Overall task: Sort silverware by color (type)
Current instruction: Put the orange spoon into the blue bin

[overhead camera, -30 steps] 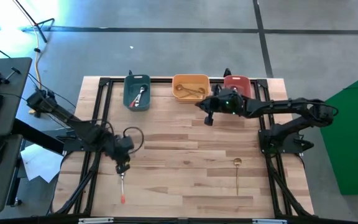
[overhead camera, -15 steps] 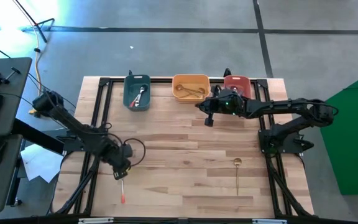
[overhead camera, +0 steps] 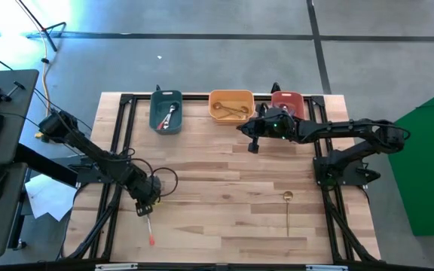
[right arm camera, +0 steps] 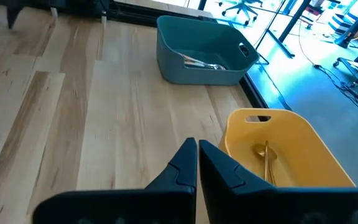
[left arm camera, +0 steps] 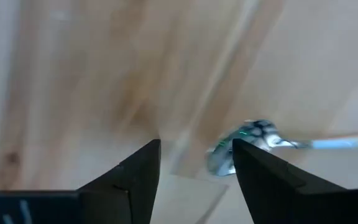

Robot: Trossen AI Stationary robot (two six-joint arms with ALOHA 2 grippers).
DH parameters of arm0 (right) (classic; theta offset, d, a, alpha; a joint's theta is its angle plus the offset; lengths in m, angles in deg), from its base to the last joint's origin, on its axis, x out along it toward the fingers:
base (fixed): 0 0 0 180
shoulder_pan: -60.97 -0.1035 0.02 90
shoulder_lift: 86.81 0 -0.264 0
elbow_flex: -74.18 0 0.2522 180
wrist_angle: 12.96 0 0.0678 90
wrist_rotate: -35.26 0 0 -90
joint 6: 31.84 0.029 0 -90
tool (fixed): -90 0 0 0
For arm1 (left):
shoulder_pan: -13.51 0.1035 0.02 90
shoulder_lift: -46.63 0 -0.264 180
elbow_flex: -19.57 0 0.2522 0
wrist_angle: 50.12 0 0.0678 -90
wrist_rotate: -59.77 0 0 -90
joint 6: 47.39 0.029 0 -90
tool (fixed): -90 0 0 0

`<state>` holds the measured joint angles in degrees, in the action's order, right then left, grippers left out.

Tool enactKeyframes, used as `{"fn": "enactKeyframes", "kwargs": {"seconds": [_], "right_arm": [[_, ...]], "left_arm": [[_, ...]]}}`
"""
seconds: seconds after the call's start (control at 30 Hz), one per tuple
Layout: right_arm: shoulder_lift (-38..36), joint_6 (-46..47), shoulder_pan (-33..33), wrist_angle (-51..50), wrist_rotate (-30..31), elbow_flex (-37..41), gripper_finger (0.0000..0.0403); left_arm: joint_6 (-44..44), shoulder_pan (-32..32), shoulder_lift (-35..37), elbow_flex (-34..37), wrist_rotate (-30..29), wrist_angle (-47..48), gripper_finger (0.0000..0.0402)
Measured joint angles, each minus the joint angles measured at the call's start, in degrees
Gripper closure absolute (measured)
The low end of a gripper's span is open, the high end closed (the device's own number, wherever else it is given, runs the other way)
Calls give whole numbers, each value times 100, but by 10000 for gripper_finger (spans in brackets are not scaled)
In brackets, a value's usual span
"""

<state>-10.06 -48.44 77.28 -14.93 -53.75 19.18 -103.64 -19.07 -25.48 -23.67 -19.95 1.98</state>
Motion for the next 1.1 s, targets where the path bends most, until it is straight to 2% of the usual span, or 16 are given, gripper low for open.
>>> {"fn": "enactKeyframes", "kwargs": {"seconds": [0.2, 0.27, 0.43, 0.53, 0.63, 0.73, 0.87, 0.93, 1.0, 1.1], "right_arm": [[0, 2, 0, -1, 0, 0, 403], [0, 0, 0, -2, 0, 0, 403], [0, 2, 0, -3, 0, 0, 403], [0, -9, 0, -2, 0, -2, 403], [0, -17, 0, -2, 0, -2, 403], [0, -15, 0, -2, 0, -2, 403], [0, 2, 0, 2, 0, -2, 403], [0, 7, 0, 2, 0, -2, 403], [0, 15, 0, 3, 0, -2, 403], [0, 22, 0, 2, 0, -3, 403]], "left_arm": [[153, -4, 8, 130, 166, -435, 262], [271, -4, 3, 137, 204, -496, 291], [523, -6, 2, 133, 840, -792, 386], [619, 14, 4, 49, 1120, -812, 389], [848, 207, 96, -131, 1104, -573, 396], [1225, 612, 288, -453, 794, -110, 398], [2163, 1363, 563, -1121, 157, 769, 400], [2629, 1805, 661, -1496, -347, 1327, 400], [2977, 2279, 719, -1914, -1105, 1832, 401], [3348, 2939, 734, -2460, -2130, 2186, 401]]}}
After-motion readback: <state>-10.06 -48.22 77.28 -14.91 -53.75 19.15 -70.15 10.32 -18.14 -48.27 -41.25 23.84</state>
